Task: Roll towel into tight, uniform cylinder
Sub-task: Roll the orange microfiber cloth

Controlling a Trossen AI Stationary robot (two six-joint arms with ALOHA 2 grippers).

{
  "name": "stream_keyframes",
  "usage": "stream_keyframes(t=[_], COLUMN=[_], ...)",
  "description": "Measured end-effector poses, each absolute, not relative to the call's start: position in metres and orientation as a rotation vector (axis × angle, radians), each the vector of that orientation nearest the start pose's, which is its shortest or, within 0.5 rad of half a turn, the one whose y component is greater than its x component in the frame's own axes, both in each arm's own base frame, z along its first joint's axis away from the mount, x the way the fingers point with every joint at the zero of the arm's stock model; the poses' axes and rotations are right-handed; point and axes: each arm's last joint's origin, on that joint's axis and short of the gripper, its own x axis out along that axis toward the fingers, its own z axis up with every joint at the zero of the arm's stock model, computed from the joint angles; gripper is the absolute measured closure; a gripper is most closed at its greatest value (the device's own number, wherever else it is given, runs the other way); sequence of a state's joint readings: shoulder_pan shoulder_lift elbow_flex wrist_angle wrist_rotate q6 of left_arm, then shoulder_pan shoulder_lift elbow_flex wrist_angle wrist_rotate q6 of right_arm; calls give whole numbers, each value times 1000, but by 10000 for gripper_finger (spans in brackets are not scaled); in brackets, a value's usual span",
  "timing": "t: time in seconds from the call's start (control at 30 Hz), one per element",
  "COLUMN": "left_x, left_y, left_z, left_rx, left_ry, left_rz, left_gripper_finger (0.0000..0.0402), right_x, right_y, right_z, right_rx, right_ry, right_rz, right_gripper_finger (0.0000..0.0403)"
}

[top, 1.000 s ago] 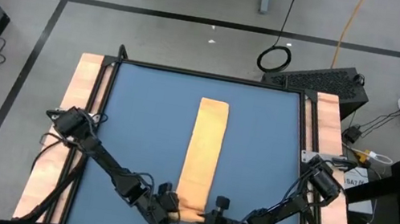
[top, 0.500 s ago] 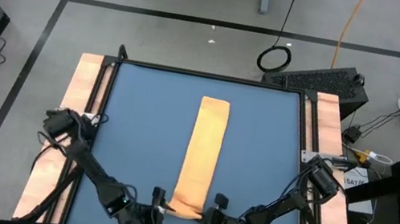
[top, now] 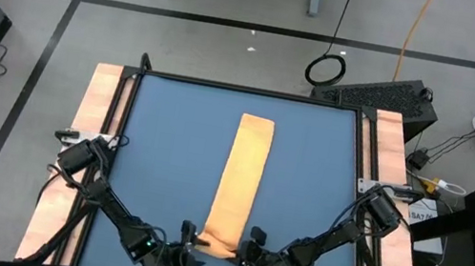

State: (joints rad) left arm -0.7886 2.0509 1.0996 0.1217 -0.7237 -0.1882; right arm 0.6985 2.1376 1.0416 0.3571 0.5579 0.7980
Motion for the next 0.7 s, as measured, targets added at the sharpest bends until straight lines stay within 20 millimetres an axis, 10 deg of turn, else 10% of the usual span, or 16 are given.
stream_keyframes(t=[0.47,0.7], left_x=[295,299], left_y=[-256,-248], left_z=[105,101], left_rx=[431,295], left_ry=[635,715], left_rz=[26,7], left_gripper_finger=[119,201], right_x=[313,314], right_y=[243,244], right_z=[74,74], right_rx=[357,364], right_ry=[611,604], right_rz=[-79,-76], right_gripper_finger=[368,367])
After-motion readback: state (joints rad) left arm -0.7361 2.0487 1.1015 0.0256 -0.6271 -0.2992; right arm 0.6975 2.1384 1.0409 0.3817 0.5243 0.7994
